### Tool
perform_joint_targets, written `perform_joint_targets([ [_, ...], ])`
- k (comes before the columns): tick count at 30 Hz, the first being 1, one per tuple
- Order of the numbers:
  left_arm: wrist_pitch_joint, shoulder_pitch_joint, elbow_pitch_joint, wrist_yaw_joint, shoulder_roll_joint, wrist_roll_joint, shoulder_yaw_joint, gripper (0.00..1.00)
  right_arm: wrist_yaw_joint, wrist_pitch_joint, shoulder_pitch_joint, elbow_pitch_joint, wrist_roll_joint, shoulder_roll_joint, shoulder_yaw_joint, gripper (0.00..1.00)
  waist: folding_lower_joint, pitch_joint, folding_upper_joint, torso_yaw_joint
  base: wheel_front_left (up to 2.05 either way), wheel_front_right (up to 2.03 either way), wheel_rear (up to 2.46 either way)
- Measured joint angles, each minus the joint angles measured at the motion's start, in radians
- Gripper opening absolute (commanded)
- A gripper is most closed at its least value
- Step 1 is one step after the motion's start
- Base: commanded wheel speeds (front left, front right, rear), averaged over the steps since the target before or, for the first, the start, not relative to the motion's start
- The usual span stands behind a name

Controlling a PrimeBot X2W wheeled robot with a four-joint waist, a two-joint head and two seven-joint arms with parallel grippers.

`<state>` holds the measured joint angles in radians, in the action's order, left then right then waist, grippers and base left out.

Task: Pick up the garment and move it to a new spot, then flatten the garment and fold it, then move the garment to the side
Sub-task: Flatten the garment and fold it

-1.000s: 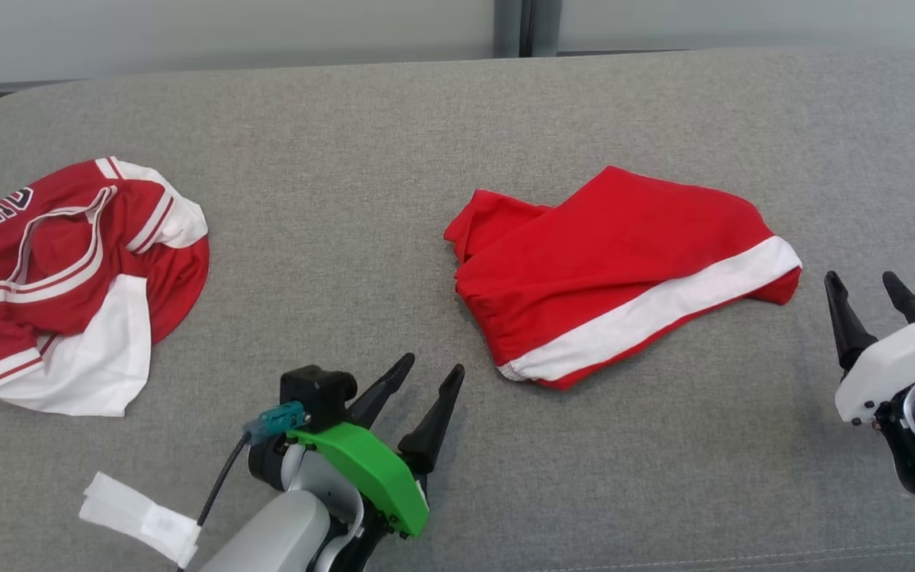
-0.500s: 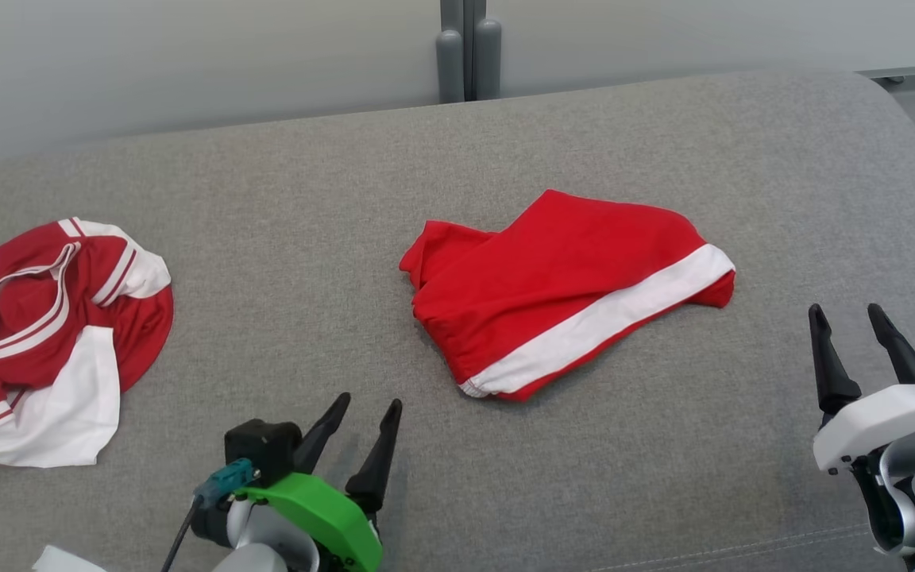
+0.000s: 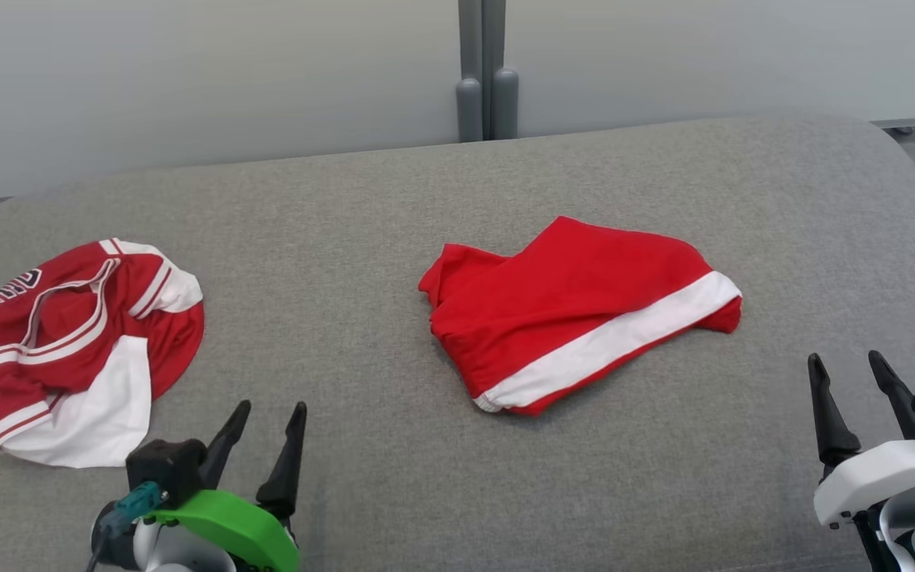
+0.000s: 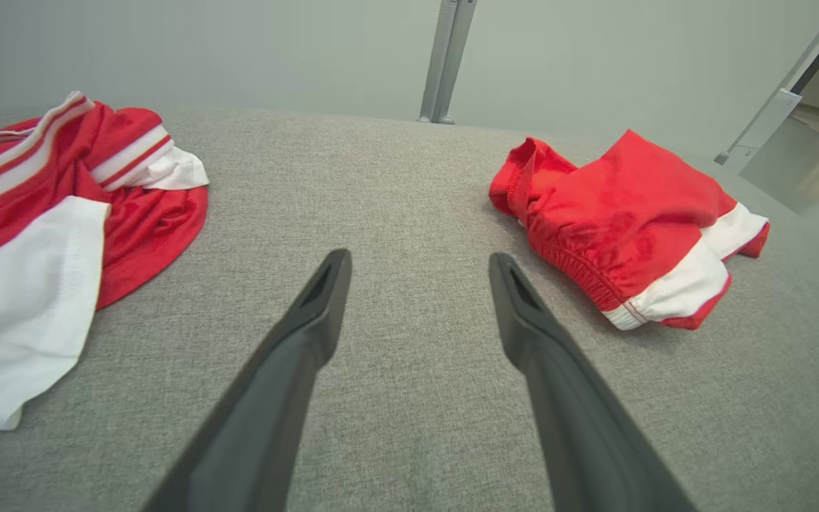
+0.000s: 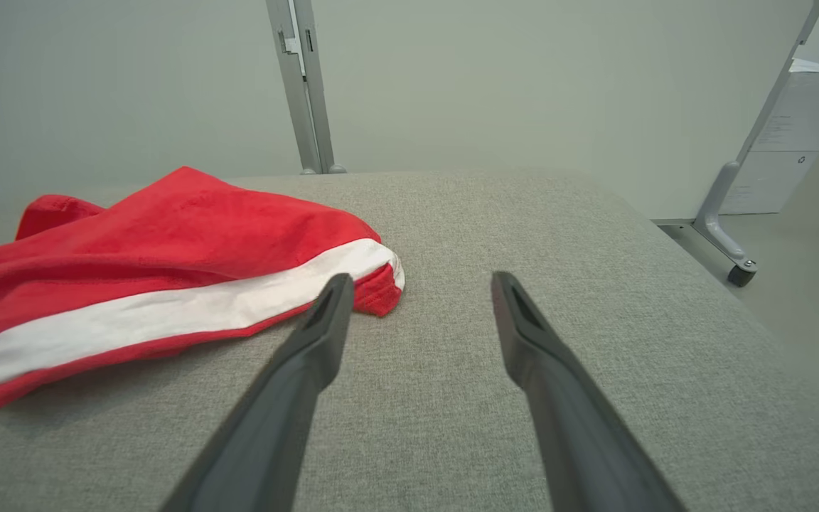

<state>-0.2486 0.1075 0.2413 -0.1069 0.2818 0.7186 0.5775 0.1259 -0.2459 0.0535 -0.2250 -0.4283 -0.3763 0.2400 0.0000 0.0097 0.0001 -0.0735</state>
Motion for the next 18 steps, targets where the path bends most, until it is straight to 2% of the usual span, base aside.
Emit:
perform_joint_targets([
  [5,0.0,-0.019,-0.035,-0.009,0.018,-0.012,-0.062,1.0,0.0,0.0,0.003,0.037,0.017,0.002,0.007,1.0,0.0,-0.004,0.0,0.042,0.0,0.0,0.0],
  [18,0.0,-0.062,-0.098,-0.009,0.024,-0.04,-0.14,1.0,0.0,-0.002,0.018,0.09,0.069,0.025,0.004,1.0,0.0,0.007,0.0,0.169,0.0,0.0,0.0],
])
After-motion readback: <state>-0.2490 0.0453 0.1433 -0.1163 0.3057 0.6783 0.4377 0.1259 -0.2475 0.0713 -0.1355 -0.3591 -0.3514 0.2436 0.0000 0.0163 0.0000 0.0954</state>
